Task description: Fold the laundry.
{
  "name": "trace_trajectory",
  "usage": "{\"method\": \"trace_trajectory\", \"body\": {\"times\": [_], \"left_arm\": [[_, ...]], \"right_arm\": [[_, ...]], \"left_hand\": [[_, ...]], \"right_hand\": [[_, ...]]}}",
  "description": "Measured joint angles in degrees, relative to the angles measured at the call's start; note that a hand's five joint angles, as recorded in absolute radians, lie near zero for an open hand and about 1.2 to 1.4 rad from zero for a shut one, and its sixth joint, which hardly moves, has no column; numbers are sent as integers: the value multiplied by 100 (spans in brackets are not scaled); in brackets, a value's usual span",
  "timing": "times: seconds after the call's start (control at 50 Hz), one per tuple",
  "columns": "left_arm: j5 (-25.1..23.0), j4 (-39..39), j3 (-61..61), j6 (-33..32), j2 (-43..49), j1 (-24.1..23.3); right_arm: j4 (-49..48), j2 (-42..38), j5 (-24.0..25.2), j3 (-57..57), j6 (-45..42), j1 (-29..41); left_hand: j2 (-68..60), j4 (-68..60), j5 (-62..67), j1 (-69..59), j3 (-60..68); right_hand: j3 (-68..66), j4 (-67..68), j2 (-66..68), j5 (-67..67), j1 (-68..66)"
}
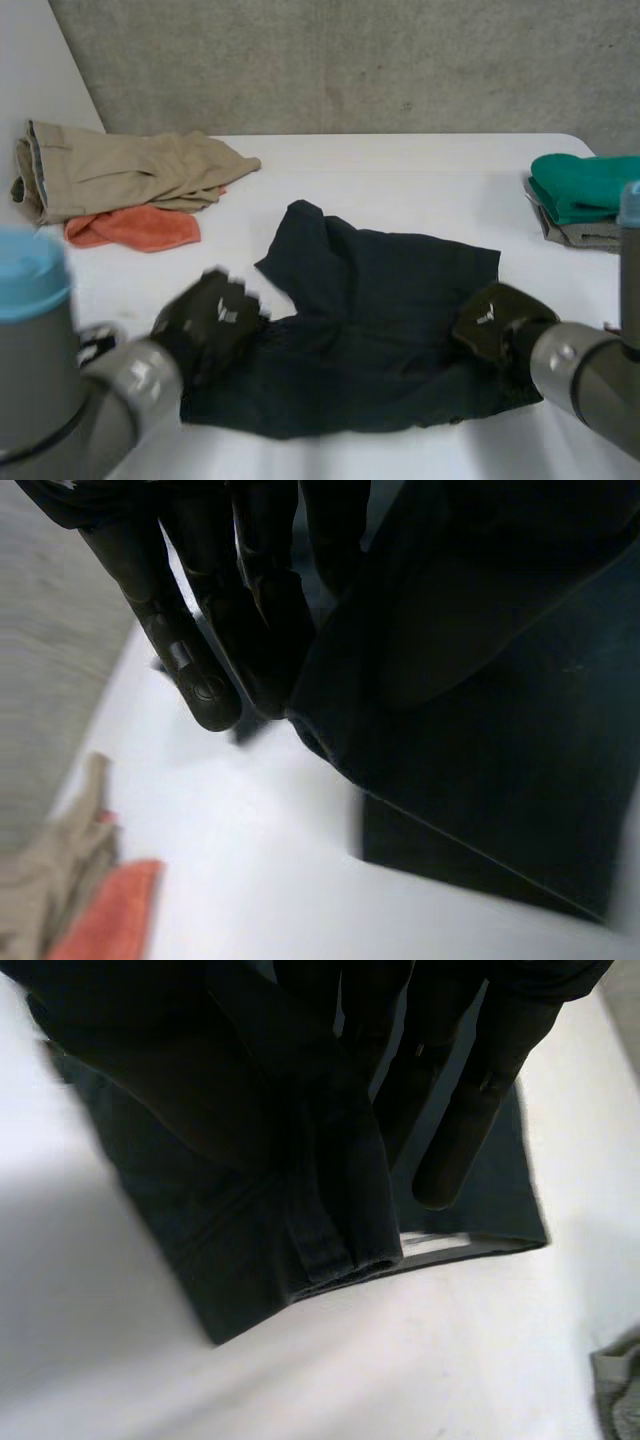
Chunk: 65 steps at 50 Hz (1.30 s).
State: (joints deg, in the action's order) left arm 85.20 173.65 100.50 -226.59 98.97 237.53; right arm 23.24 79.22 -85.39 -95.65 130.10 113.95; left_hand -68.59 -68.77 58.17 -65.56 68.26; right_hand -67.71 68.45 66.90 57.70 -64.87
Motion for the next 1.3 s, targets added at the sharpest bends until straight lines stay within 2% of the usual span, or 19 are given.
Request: {"method": "trace_trajectory", "body": {"times": [0.1, 0.24, 0.26, 0.4, 0.48, 0.68, 0.84, 0.98, 1.1, 1.3], "left_arm": [[110, 799, -1101, -49, 989, -19], [201, 2071, -3490, -307, 2320, 10], [228, 2409, -4060, -356, 2557, 17], [534, 4553, -5743, -36, 2583, 42], [674, 4874, -5831, 183, 2424, 40], [715, 4502, -4722, 350, 2290, 42], [627, 4397, -2965, 340, 2362, 59], [297, 4307, -1492, 321, 2244, 42], [101, 3660, -447, 262, 1273, 10], [140, 687, 25, 163, -1481, -42]], "right_arm": [[-690, -510, -99, 523, 251, -123], [-2112, -1157, -542, 2574, 651, -217], [-2556, -1217, -643, 3115, 832, -218], [-4577, -1254, -747, 4557, 1498, -216], [-4957, -1293, -703, 4820, 1601, -216], [-4034, -1919, -654, 4837, 1579, -130], [-3309, -2608, -643, 4052, 1294, -6], [-2659, -2704, -754, 3074, 899, -7], [-1831, -1847, -786, 2215, 735, -14], [202, 611, -687, 1588, 197, -65]], "left_hand": [[0, 0, 0, 0, 0], [0, -2, 0, 5, 2], [0, -3, 0, 5, 2], [0, -5, 0, 5, 4], [0, -5, 0, 5, 4], [0, -5, 0, 5, 4], [0, -5, 0, 5, 4], [0, -6, 0, 5, 4], [0, -7, 0, 5, 4], [0, -18, 0, 5, 4]], "right_hand": [[0, 0, 0, 1, 0], [0, 14, 0, 1, 0], [0, 14, 0, 1, 0], [0, 15, 0, 1, 0], [0, 15, 0, 4, -42], [-41, 15, 0, 16, -65], [-41, 16, 0, 17, -65], [-41, 16, 0, 16, -65], [-41, 16, 0, 16, -65], [-41, 16, 0, 16, -65]]}}
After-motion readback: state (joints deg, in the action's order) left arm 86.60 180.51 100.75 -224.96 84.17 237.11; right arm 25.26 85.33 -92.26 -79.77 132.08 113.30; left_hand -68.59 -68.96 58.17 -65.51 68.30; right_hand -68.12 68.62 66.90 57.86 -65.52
